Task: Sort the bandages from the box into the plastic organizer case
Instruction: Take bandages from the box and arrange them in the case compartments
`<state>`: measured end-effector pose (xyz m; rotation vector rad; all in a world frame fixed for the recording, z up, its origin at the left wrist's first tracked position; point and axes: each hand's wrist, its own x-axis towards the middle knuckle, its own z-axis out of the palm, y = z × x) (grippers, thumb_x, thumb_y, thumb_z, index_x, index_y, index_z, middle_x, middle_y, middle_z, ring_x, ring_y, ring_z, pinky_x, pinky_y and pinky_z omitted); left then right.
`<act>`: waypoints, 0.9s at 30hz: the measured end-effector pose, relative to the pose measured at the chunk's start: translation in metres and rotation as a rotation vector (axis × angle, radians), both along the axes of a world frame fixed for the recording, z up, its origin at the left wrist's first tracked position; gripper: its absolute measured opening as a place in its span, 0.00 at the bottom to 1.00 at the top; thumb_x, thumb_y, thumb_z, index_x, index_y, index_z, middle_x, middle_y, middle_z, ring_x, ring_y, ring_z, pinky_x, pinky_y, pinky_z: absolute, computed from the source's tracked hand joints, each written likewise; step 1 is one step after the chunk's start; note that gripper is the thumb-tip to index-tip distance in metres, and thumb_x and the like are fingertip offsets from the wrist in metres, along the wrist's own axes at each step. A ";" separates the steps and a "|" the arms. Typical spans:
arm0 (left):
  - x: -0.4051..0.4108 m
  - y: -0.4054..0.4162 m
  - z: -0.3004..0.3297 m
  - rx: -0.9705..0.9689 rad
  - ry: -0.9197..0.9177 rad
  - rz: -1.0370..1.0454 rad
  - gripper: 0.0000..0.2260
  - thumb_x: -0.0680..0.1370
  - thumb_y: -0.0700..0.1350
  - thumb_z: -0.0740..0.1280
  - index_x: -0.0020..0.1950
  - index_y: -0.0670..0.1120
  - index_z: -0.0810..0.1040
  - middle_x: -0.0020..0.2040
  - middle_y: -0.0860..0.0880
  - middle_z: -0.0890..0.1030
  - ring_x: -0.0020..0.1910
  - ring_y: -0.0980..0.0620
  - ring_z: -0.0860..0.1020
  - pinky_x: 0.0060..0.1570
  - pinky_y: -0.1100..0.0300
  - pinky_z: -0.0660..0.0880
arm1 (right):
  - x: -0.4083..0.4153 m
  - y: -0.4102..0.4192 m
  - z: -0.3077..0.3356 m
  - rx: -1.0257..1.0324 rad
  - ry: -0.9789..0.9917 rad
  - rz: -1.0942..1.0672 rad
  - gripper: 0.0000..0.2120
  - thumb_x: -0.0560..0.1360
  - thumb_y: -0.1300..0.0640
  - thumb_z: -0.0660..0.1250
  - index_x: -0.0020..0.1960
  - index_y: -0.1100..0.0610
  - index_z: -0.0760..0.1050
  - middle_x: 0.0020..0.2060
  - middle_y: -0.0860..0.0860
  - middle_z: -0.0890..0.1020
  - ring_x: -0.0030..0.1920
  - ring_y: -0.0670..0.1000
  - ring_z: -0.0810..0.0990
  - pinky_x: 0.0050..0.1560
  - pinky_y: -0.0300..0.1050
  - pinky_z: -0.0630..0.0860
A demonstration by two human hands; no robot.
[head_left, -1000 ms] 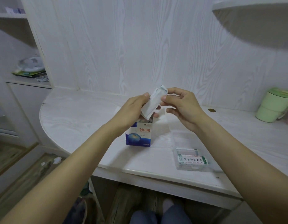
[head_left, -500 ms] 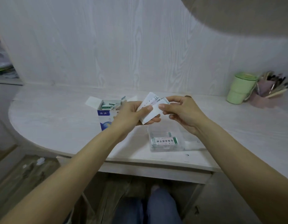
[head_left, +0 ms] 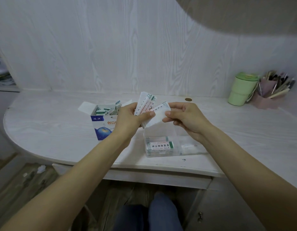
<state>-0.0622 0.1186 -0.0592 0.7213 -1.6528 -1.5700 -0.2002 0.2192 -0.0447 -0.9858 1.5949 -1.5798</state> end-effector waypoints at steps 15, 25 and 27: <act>-0.010 -0.002 -0.004 -0.077 0.060 0.081 0.10 0.68 0.36 0.75 0.46 0.46 0.81 0.43 0.48 0.84 0.42 0.51 0.82 0.46 0.55 0.80 | -0.011 -0.003 -0.007 -0.011 -0.116 -0.020 0.04 0.75 0.70 0.65 0.49 0.65 0.76 0.41 0.59 0.82 0.37 0.49 0.85 0.37 0.33 0.78; 0.002 -0.013 -0.005 -0.254 -0.028 0.241 0.09 0.71 0.40 0.74 0.42 0.52 0.79 0.43 0.48 0.83 0.46 0.44 0.81 0.48 0.47 0.78 | -0.023 -0.002 -0.016 -0.050 -0.165 -0.067 0.06 0.77 0.62 0.65 0.44 0.63 0.79 0.38 0.57 0.84 0.39 0.50 0.84 0.43 0.35 0.80; 0.005 -0.014 -0.007 -0.281 -0.043 0.260 0.07 0.71 0.40 0.74 0.44 0.49 0.80 0.45 0.46 0.83 0.47 0.43 0.81 0.50 0.44 0.78 | -0.026 -0.002 -0.019 0.002 -0.032 -0.091 0.03 0.74 0.68 0.68 0.45 0.62 0.78 0.40 0.58 0.83 0.40 0.50 0.83 0.43 0.35 0.80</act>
